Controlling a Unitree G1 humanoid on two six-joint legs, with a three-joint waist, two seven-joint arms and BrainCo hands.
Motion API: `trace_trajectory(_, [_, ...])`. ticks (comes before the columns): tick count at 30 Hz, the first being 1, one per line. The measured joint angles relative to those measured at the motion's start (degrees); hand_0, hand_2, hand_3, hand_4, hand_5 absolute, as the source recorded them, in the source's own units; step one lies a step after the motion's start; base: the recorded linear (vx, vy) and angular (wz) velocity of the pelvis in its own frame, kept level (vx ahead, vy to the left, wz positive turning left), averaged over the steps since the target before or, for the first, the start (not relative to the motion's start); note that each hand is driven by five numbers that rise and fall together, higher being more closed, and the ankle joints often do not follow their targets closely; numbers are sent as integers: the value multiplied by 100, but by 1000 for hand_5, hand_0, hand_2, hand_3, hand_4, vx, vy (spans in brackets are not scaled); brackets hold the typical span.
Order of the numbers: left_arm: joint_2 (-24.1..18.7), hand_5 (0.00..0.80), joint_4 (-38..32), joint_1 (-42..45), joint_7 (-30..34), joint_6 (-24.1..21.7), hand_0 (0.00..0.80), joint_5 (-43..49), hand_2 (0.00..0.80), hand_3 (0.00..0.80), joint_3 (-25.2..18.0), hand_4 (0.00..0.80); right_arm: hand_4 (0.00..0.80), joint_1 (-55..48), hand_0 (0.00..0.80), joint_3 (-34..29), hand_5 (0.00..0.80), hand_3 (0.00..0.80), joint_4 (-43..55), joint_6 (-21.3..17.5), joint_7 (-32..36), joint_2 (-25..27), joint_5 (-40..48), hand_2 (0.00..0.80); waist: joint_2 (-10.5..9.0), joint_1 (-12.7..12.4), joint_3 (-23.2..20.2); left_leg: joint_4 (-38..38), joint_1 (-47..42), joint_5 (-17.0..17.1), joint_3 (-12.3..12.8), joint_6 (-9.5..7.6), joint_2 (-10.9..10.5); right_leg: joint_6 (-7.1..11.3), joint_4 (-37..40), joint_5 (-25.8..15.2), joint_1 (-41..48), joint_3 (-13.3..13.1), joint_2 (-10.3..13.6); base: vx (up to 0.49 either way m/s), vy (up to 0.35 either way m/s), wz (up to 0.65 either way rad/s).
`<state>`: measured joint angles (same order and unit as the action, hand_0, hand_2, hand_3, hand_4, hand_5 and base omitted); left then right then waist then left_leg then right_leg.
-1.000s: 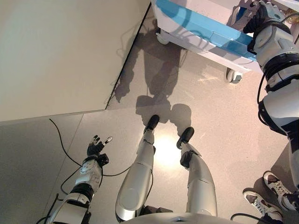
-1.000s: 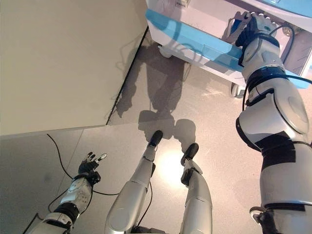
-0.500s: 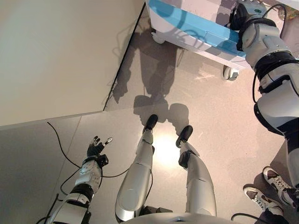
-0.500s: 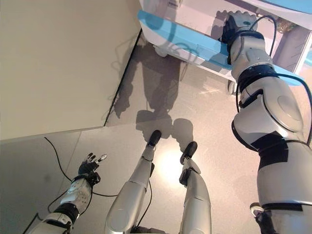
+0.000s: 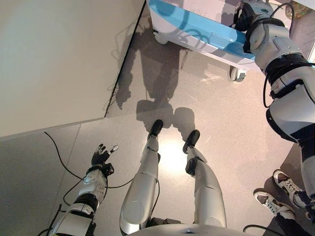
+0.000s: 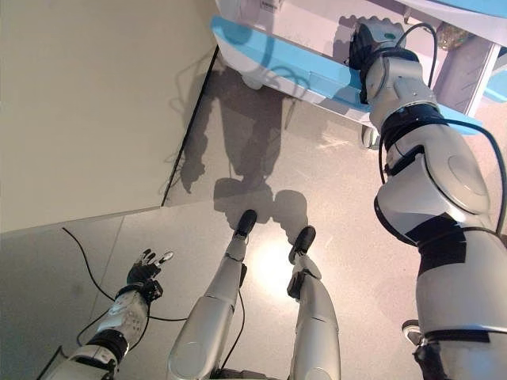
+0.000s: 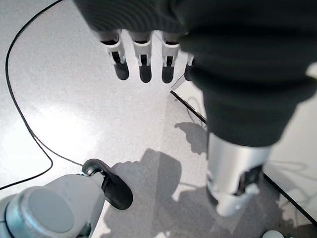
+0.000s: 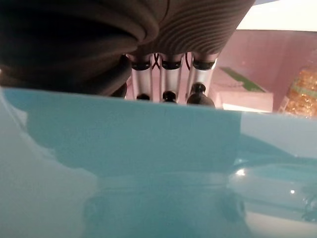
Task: Open the drawer and pick up the medicine
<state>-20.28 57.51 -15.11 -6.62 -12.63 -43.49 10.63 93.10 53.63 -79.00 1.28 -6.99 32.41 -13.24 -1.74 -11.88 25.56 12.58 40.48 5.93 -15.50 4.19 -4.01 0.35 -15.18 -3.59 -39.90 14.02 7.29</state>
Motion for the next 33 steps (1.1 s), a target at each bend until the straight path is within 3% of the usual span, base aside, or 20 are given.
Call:
trace_trajectory(11, [-33, 0, 64, -2, 4, -3, 0, 1, 0, 0, -63, 0, 800, -228, 800, -16, 800, 800, 237, -73, -98, -9, 63, 800, -73, 7, 39, 7, -93, 23, 113, -35, -6, 7, 112, -110, 110, -98, -7, -12, 6, -3])
trace_trajectory(21, [-122, 0, 148, -2, 143, 5, 0, 6, 0, 0, -72, 0, 800, -616, 800, -140, 800, 800, 434, -107, 308, -89, 58, 800, -116, 29, 23, 36, -199, 14, 127, -25, -13, 62, 184, -141, 247, -177, -8, -3, 0, 0])
trace_trajectory(27, [-125, 0, 224, 7, 210, 70, 0, 6, 0, 0, -106, 0, 800, -918, 800, -230, 800, 800, 755, -114, 446, -245, 41, 800, -301, 190, -64, 44, -198, 10, 204, -34, -16, 102, 303, -168, 266, -278, -8, -4, -3, -2])
trace_trajectory(33, [-129, 0, 241, 4, 210, 73, 0, 6, 0, 0, -114, 0, 791, -1046, 791, -281, 791, 791, 1075, -116, 496, -229, 37, 791, -313, 277, -70, 50, -198, 10, 240, -36, -29, 143, 333, -197, 271, -320, -10, -3, -4, -1])
